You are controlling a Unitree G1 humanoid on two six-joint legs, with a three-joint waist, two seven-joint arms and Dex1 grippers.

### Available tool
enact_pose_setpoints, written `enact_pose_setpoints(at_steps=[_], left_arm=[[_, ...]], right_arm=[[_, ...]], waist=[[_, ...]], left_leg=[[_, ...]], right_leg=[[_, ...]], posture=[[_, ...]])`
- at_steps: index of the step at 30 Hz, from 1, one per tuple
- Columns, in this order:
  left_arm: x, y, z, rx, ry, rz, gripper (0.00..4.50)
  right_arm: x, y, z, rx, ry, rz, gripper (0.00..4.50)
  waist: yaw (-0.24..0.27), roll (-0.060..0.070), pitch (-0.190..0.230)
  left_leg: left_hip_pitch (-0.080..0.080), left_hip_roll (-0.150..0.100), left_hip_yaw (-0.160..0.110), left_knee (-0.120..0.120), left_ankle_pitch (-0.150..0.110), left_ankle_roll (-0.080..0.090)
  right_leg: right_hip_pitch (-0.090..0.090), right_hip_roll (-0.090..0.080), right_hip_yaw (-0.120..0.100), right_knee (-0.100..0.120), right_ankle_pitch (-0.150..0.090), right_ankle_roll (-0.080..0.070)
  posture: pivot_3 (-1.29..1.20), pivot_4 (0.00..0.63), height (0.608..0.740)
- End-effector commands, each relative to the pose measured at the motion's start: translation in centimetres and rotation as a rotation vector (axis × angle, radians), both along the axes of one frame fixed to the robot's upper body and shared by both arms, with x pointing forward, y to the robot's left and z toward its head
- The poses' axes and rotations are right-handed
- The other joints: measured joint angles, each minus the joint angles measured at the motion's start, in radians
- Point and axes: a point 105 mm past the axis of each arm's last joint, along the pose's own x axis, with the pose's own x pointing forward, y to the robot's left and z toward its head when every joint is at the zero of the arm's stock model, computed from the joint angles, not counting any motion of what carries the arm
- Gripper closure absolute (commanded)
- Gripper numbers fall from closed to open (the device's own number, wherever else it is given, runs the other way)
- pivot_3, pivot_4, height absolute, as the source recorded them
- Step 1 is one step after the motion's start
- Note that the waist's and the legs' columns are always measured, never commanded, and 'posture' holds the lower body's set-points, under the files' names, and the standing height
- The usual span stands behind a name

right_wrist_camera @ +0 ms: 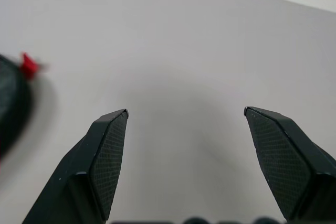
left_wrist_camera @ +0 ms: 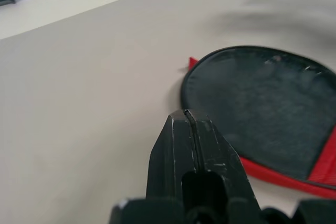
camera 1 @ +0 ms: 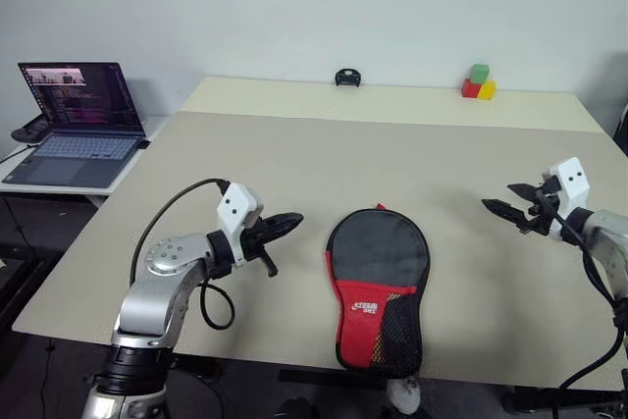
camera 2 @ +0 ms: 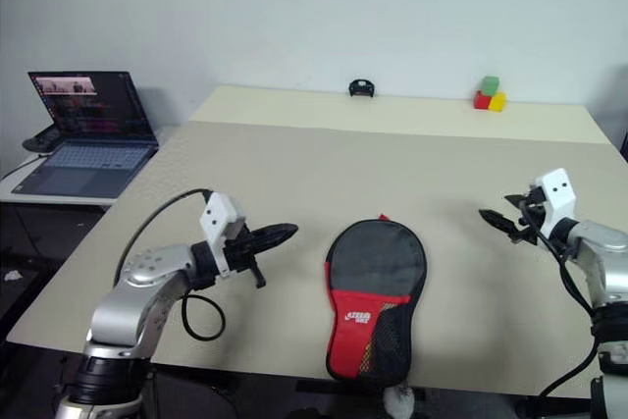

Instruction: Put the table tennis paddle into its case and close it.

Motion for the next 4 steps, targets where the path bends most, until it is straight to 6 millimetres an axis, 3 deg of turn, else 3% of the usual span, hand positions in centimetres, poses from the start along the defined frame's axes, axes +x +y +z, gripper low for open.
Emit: enact_pose_setpoints(at_steps=[1, 4], left_arm=[[0.32, 0.72, -0.23, 0.047, -0.029, 0.045, 4.50], [0.96, 1.24, -0.77, 0.062, -0.026, 0.070, 4.50]], right_arm=[[-0.70, -1.18, 1.58, -0.020, -0.044, -0.007, 0.64], [-1.10, -1.39, 1.32, -0.034, -0.012, -0.004, 0.64]], waist=[[-0.002, 0.000, 0.000], [-0.001, 0.000, 0.000]], left_leg=[[0.000, 0.000, 0.000, 0.000, 0.000, 0.000], [0.000, 0.000, 0.001, 0.000, 0.000, 0.000]], right_leg=[[0.000, 0.000, 0.000, 0.000, 0.000, 0.000], [0.000, 0.000, 0.000, 0.000, 0.000, 0.000]], posture=[[0.00, 0.150, 0.740], [0.00, 0.150, 0.740]])
